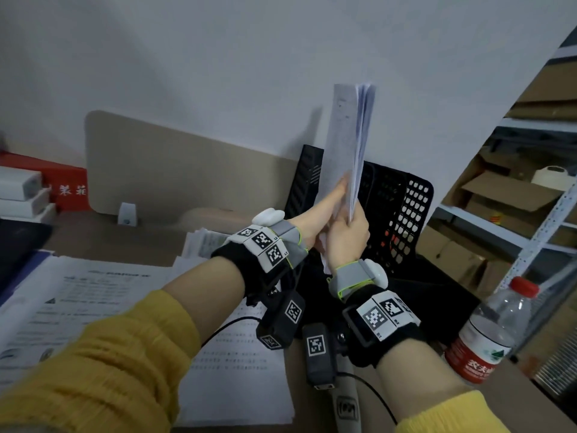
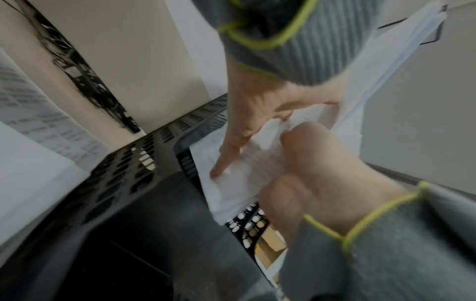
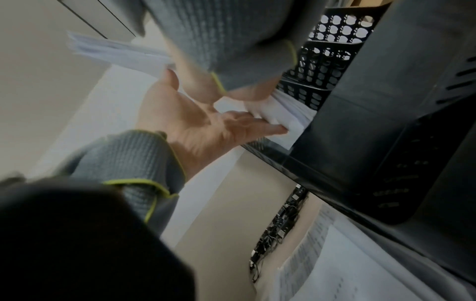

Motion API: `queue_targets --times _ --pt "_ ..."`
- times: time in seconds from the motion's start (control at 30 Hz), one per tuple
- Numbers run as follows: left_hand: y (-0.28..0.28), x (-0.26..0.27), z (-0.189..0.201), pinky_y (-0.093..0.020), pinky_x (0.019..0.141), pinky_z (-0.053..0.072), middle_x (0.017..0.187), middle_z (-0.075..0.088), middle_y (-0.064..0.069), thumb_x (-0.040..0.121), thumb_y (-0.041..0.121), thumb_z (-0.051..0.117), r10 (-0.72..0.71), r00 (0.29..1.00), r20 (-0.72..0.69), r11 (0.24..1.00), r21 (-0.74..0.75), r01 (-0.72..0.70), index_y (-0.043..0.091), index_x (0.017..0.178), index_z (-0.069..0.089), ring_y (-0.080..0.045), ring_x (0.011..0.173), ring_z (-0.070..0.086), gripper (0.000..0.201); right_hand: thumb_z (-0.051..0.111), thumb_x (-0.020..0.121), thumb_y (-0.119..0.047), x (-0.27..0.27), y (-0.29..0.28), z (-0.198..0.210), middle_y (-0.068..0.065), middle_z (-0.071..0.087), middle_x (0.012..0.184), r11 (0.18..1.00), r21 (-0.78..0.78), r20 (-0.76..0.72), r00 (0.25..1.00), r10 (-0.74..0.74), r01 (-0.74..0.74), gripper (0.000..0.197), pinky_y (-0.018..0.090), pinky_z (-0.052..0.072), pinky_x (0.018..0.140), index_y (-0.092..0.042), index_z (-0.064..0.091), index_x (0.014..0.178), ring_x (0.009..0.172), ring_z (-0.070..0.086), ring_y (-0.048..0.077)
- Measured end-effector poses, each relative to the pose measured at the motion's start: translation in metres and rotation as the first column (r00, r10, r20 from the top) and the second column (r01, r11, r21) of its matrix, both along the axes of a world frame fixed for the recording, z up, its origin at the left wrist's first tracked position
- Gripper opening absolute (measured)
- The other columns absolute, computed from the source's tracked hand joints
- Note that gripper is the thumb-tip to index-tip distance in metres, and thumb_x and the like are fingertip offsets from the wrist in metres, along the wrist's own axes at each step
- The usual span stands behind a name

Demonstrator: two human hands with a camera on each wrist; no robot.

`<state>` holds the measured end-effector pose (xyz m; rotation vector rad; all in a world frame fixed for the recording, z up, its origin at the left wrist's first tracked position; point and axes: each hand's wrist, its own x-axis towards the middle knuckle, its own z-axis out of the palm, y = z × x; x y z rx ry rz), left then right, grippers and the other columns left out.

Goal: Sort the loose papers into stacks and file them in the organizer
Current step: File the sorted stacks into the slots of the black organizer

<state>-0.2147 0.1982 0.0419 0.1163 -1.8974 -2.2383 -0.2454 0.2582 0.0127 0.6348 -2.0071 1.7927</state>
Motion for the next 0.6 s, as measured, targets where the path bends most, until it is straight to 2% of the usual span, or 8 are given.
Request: queue_targets --times 0.03,0.07,0.2,0.27,0.37,0.43,0.53,0.6 --pt "-0.006 -0.006 -0.005 -0.029 0.078 0.05 0.088 0.073 0.002 0.071 0.089 0.038 -0.029 0.998 0.056 0.999 0.02 0.028 0.027 0.086 0.072 -0.018 0.09 0.07 0.072 0.042 0.093 -0.018 -0.005 -0.007 -0.001 -0.003 0.07 0.107 1.0 -0.001 0.012 1.0 0.018 -0.018 0.042 0.038 0.051 0.091 -0.038 0.058 0.126 0.1 0.065 0.019" --pt "-0.008 -0.007 -0.01 -0.034 0.082 0.051 0.096 0.072 -0.002 0.068 0.092 0.036 -0.05 0.995 0.086 0.999 0.023 0.048 0.029 0.094 0.07 -0.022 0.098 0.068 0.076 0.043 0.091 -0.018 -0.009 -0.01 0.0 -0.005 0.07 0.107 0.999 -0.02 0.022 0.999 0.044 -0.044 0.043 0.038 0.052 0.092 -0.041 0.058 0.124 0.101 0.065 0.016" --pt "-0.011 -0.01 -0.019 -0.023 0.074 0.048 0.106 0.068 0.012 0.087 0.075 0.028 -0.023 1.0 0.021 0.989 0.149 0.019 0.035 0.116 0.062 -0.005 0.096 0.062 0.06 0.045 0.091 -0.019 -0.02 -0.026 -0.001 -0.015 0.07 0.109 0.991 -0.096 0.028 0.995 0.098 -0.095 0.042 0.036 0.051 0.097 -0.044 0.062 0.12 0.104 0.064 0.003" --pt "-0.017 -0.017 -0.02 -0.021 0.074 0.047 0.113 0.067 0.011 0.09 0.071 0.027 -0.007 0.999 -0.038 0.982 0.186 0.013 0.032 0.126 0.059 -0.006 0.105 0.061 0.063 0.043 0.093 -0.014 -0.023 -0.031 -0.004 -0.014 0.069 0.114 0.991 -0.08 -0.003 0.994 0.109 -0.109 0.042 0.031 0.049 0.1 -0.039 0.062 0.122 0.107 0.062 0.001" --pt "-0.027 -0.025 -0.017 -0.021 0.06 0.048 0.075 0.068 0.012 0.086 0.077 0.024 0.059 0.998 -0.036 0.992 0.114 -0.054 0.033 0.1 0.064 -0.003 0.072 0.064 0.062 0.042 0.093 -0.013 -0.03 -0.034 -0.01 -0.011 0.069 0.113 0.989 -0.076 0.021 0.991 0.13 -0.128 0.042 0.028 0.05 0.095 -0.037 0.064 0.119 0.107 0.063 0.005" --pt "-0.03 -0.03 -0.016 -0.018 0.055 0.045 0.069 0.065 0.013 0.084 0.079 0.025 0.098 0.995 -0.036 0.991 0.093 -0.094 0.035 0.096 0.062 0.0 0.061 0.061 0.059 0.044 0.091 -0.014 -0.036 -0.034 -0.017 -0.006 0.07 0.101 0.993 -0.006 0.087 0.989 0.119 -0.119 0.034 0.03 0.052 0.084 -0.031 0.066 0.11 0.098 0.065 0.015" --pt "-0.035 -0.038 -0.023 -0.025 0.075 0.046 0.09 0.066 0.012 0.081 0.083 0.028 0.098 0.995 0.023 0.988 0.118 -0.1 0.037 0.098 0.059 -0.007 0.088 0.063 0.058 0.046 0.087 -0.015 -0.045 -0.033 -0.029 0.01 0.069 0.09 0.977 0.169 0.225 0.97 0.09 -0.13 0.019 0.035 0.052 0.07 -0.018 0.064 0.093 0.087 0.065 0.031" --pt "-0.037 -0.039 -0.031 -0.037 0.09 0.044 0.113 0.065 0.005 0.074 0.087 0.03 0.062 0.994 0.086 0.99 0.124 -0.073 0.034 0.114 0.06 -0.017 0.108 0.058 0.073 0.046 0.085 -0.016 -0.047 -0.035 -0.035 0.015 0.07 0.094 0.963 0.226 0.285 0.955 0.081 -0.149 0.022 0.042 0.055 0.074 -0.015 0.065 0.096 0.089 0.066 0.035"
